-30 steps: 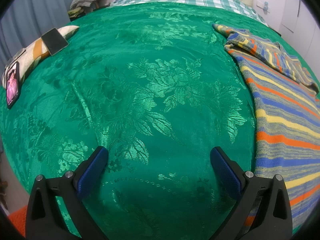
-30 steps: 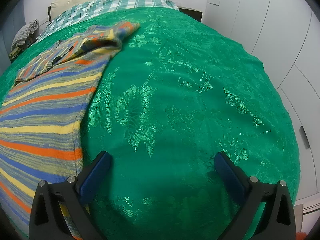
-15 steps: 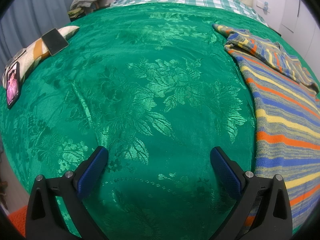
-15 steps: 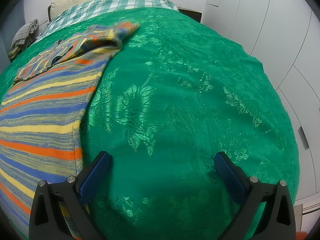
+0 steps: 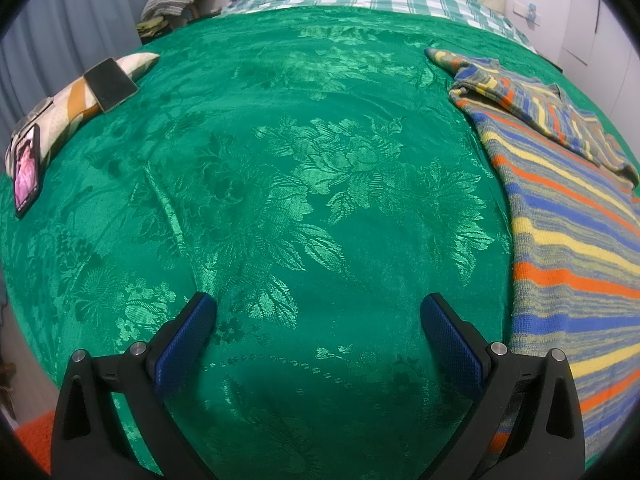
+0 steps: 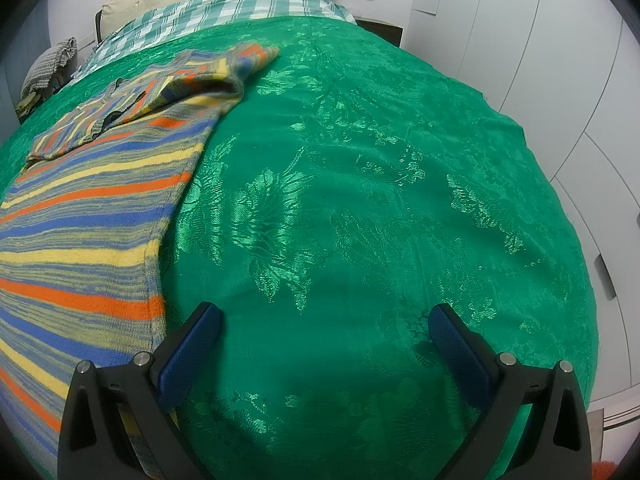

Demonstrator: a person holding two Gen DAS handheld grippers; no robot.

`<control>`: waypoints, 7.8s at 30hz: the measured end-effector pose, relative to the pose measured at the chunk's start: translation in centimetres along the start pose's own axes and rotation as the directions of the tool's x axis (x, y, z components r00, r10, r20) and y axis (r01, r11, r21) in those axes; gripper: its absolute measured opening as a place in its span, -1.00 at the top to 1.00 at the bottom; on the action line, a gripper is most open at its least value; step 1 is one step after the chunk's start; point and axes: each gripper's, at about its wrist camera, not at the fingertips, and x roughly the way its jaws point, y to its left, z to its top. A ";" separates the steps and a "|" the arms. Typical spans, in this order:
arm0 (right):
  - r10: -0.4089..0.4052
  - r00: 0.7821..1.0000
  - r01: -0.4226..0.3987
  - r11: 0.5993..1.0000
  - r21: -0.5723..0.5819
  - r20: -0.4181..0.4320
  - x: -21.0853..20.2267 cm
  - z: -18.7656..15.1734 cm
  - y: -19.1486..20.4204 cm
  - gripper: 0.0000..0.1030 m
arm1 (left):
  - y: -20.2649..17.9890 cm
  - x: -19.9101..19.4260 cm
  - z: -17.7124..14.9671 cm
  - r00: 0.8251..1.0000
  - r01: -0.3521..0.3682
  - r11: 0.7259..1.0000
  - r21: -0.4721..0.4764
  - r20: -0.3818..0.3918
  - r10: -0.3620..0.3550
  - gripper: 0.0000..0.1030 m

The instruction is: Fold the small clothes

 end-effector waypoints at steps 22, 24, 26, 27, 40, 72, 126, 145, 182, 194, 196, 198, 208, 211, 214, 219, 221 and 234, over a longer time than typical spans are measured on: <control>0.338 0.877 -0.372 0.928 -0.037 -0.342 -7.3 -1.1 0.4 -0.69 | -2.9 -6.0 -3.4 0.938 0.308 0.943 0.124 -0.206 -0.279 -0.64; 0.342 0.855 -0.376 0.926 -0.013 -0.389 -6.6 -2.0 0.2 -0.66 | -3.2 -5.6 -3.8 0.926 0.323 0.939 0.116 -0.243 -0.288 -0.46; 0.400 0.816 -0.425 0.905 0.036 -0.418 -5.8 -2.2 0.0 -0.37 | -3.7 -5.5 -4.1 0.910 0.346 0.931 0.118 -0.283 -0.303 -0.05; 0.419 0.798 -0.443 0.895 0.051 -0.433 -5.3 -2.4 0.1 -0.24 | -4.2 -5.5 -4.3 0.902 0.359 0.923 0.137 -0.306 -0.305 0.22; 0.573 0.810 -0.559 0.819 0.129 -0.123 -7.0 9.6 -2.3 0.89 | -1.6 -7.4 10.6 0.819 0.567 0.822 -0.058 -0.067 -0.570 0.92; 0.447 0.881 -0.473 0.824 -0.312 -0.154 5.5 16.8 9.2 0.01 | -13.1 6.2 14.0 0.959 0.267 0.903 0.337 -0.189 -0.213 -0.56; 0.135 0.990 -0.131 0.986 -0.105 0.030 1.0 2.2 3.4 -0.99 | -10.5 -1.1 -0.9 0.978 0.159 0.962 0.221 0.101 -0.185 -0.99; 0.134 0.991 -0.130 0.986 -0.105 0.029 1.0 2.2 3.4 -0.99 | -10.5 -1.0 -0.8 0.978 0.159 0.962 0.222 0.100 -0.185 -0.99; 0.129 0.992 -0.127 0.986 -0.106 0.006 0.8 2.3 3.3 -0.99 | -10.7 -3.1 -0.8 0.984 0.146 0.953 0.264 0.061 -0.168 -0.96; 0.439 0.898 -0.440 0.898 -0.022 -0.031 3.4 16.4 -0.9 -0.88 | -31.1 -5.0 3.0 0.881 0.354 0.664 0.659 0.004 -0.473 -0.96; 0.479 0.875 -0.479 0.878 0.018 -0.066 5.9 19.6 -1.2 -0.79 | -35.1 -3.3 4.3 0.877 0.359 0.626 0.692 -0.020 -0.481 -0.93; 0.515 0.851 -0.512 0.857 0.060 -0.103 8.8 22.5 -1.4 -0.69 | -37.9 -1.5 5.1 0.884 0.350 0.616 0.706 -0.032 -0.466 -0.88; 0.668 0.714 -0.648 0.744 0.166 -0.210 17.3 29.5 3.1 0.68 | -38.7 -0.9 7.2 0.819 0.458 0.613 0.644 -0.038 -0.573 0.90; 0.641 0.747 -0.634 0.767 0.102 -0.177 14.8 30.3 4.7 0.74 | -34.0 -2.5 9.2 0.779 0.533 0.673 0.513 0.014 -0.627 0.90; 0.668 0.731 -0.669 0.742 0.041 -0.142 10.8 31.6 7.0 0.74 | -27.8 -3.8 10.8 0.752 0.591 0.721 0.362 0.076 -0.655 0.90; 0.691 0.704 -0.707 0.704 -0.069 -0.164 6.8 33.0 15.5 0.74 | -17.1 -3.7 12.3 0.772 0.604 0.787 0.123 0.156 -0.617 0.91; 0.698 0.694 -0.719 0.686 -0.115 -0.177 6.2 33.1 20.6 0.74 | -13.5 -2.6 12.4 0.797 0.583 0.811 0.043 0.164 -0.582 0.91; 0.737 0.653 -0.752 0.659 -0.029 -0.172 8.8 29.6 33.2 -0.12 | -0.9 1.3 10.3 0.894 0.448 0.871 -0.203 0.118 -0.432 -0.27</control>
